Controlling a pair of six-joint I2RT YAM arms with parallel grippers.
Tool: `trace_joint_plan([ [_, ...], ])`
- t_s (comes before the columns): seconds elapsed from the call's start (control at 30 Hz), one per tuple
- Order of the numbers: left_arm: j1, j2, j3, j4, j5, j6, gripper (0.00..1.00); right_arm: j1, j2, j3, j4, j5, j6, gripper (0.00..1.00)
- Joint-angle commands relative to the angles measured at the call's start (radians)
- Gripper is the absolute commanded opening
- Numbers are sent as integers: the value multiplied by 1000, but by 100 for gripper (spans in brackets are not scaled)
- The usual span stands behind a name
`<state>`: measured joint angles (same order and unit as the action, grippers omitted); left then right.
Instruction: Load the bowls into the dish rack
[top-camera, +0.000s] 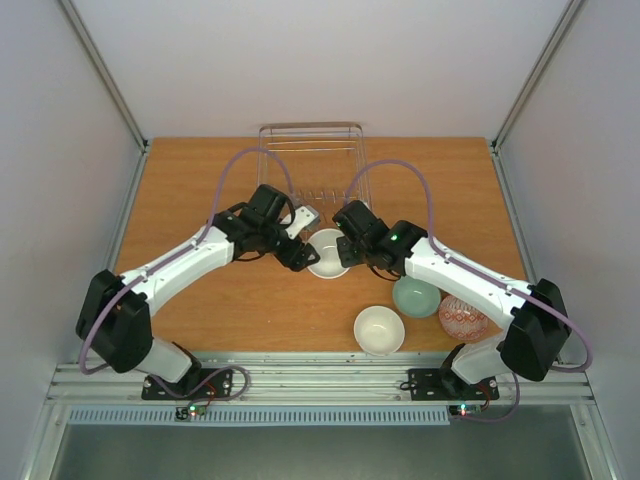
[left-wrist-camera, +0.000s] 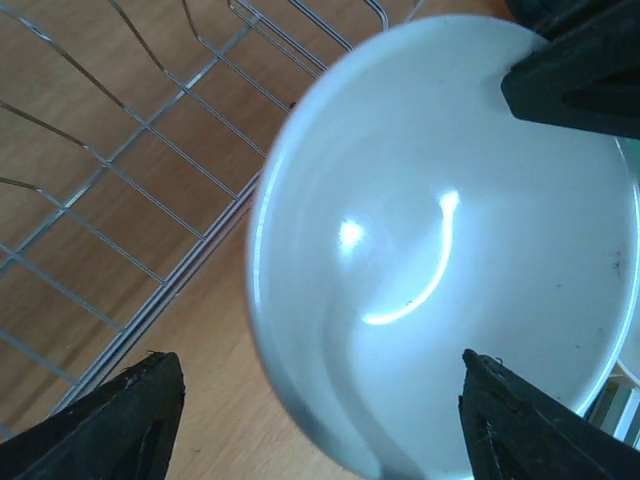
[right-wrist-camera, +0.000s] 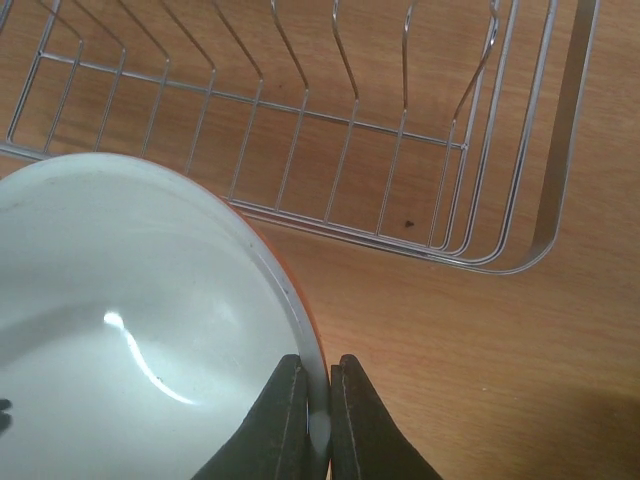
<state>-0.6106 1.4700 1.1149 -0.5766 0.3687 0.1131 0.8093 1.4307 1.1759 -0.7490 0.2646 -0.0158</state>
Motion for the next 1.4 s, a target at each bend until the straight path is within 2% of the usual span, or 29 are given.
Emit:
trace_joint_plan([
  [0.0,-14,33,26,12,34,-10,75,10,-10,12,42,-3,14,1],
  [0.13,-21,69,26,21,25,-12,73,17,-30,6,52,-4,14,1],
  [0.17,-21,76,25,23,22,-11,65,20,-34,4,54,-7,14,1],
  [0.2,-21,81,26,26,18,-11,48,20,-36,4,54,-10,14,1],
  [0.23,-20,84,25,32,10,-10,19,22,-37,3,55,-11,14,1],
  [0.27,-21,85,23,36,-2,-14,3,26,-38,2,57,-12,14,1],
  [0.3,-21,86,22,39,-9,-16,1,28,-39,-2,59,-13,14,1],
  [0.63,-22,63,-13,87,-45,-20,1,36,-83,-53,102,2,11,2],
  [0.67,-21,60,-15,89,-45,-19,0,36,-93,-58,102,13,10,5],
  [0.73,-21,54,-17,89,-52,-11,0,36,-121,-70,109,29,3,18],
  [0.87,33,4,-10,88,-27,4,0,36,-205,-107,137,57,-19,28],
  [1.07,154,-72,-34,94,112,-8,0,36,-278,-144,177,51,-45,46],
  [1.37,184,-32,-55,96,348,18,0,35,-322,-227,251,-21,-57,69],
])
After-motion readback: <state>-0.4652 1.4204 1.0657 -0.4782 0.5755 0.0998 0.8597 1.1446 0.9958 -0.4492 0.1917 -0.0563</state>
